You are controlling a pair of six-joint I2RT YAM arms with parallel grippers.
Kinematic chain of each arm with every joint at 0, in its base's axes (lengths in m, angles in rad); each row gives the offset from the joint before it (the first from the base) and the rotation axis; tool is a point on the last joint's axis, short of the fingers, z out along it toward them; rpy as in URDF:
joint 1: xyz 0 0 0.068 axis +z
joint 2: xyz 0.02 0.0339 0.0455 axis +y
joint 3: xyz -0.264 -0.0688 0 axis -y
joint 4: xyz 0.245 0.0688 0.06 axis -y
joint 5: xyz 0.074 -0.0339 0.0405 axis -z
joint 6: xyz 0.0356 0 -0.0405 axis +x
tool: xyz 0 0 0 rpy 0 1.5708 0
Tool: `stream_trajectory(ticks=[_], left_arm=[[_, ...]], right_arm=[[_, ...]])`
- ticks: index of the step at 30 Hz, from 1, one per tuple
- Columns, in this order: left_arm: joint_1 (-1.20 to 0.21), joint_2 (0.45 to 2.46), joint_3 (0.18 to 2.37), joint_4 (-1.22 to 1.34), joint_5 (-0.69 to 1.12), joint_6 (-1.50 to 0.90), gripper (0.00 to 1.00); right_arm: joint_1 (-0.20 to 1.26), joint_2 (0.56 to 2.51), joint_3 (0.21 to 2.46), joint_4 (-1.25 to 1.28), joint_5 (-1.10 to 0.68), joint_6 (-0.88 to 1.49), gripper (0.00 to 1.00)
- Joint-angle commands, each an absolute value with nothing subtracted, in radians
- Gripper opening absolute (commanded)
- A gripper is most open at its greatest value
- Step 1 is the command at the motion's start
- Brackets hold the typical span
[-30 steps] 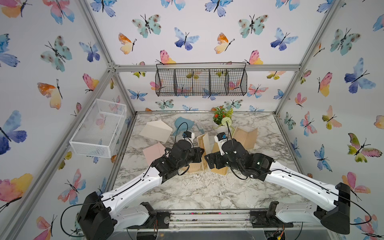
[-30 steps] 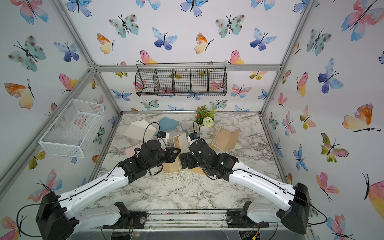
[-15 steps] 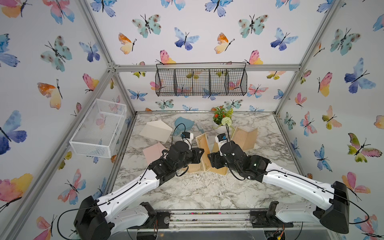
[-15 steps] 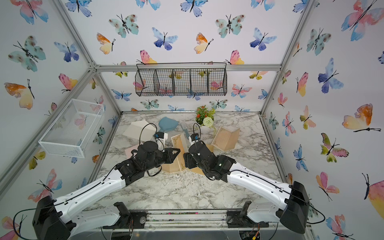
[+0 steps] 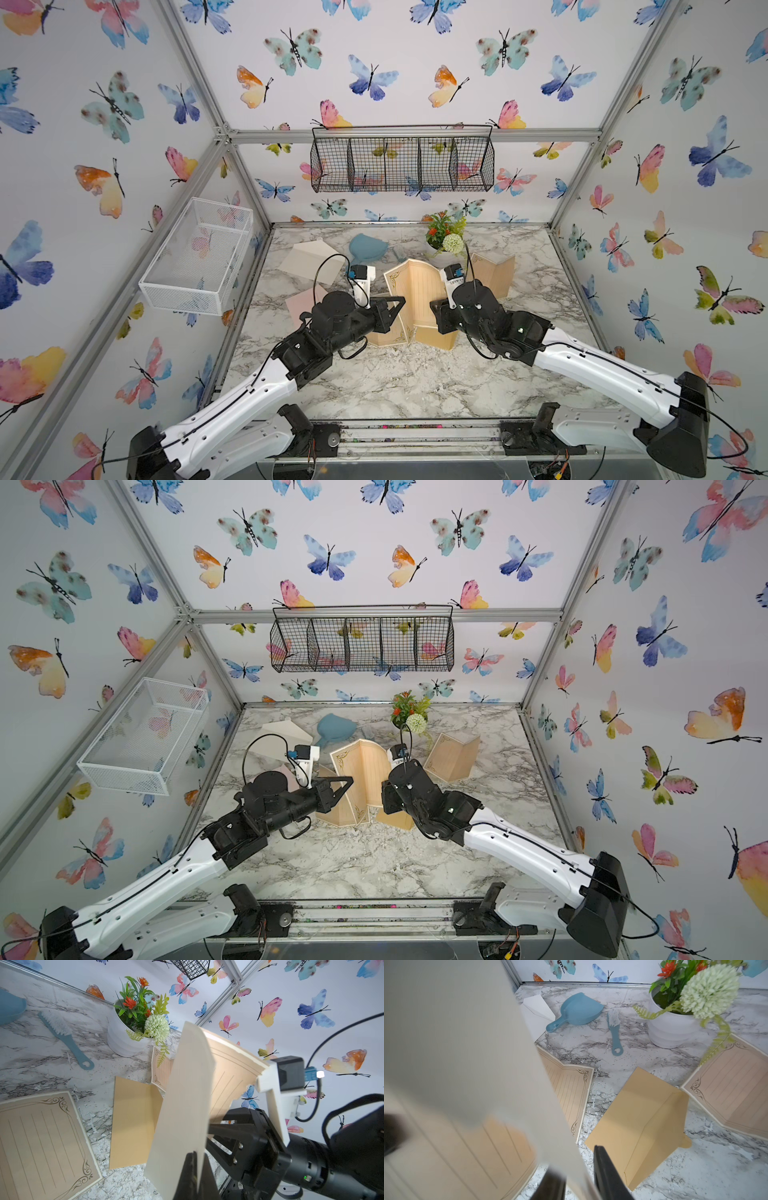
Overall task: Take the letter paper out of the envelope
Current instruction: Unfold the letter paper.
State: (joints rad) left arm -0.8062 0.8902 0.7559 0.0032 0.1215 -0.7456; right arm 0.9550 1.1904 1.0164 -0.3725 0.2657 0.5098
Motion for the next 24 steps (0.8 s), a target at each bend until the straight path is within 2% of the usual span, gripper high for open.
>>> stream_trajectory(ticks=[1,8,12,24], left_arm=[[-0.799,0.851,0.743,0.020,0.127,-0.748,0.00],[-0.788,0.826,0.745,-0.088,0.053,-0.691,0.00],[-0.777,0.820,0.738,-0.093,0.062,-0.683,0.00],[-0.744,0.768,0.722,-0.130,0.068,-0.664,0.00]], right_arm=[[0.922,1.144,1.001,-0.344,0.189,0.471,0.21],[0.804,1.082,1.058,-0.430,-0.038,0.427,0.12],[0.789,1.081,1.089,-0.459,-0.148,0.409,0.02],[0.737,1.013,1.115,-0.537,-0.221,0.378,0.02]])
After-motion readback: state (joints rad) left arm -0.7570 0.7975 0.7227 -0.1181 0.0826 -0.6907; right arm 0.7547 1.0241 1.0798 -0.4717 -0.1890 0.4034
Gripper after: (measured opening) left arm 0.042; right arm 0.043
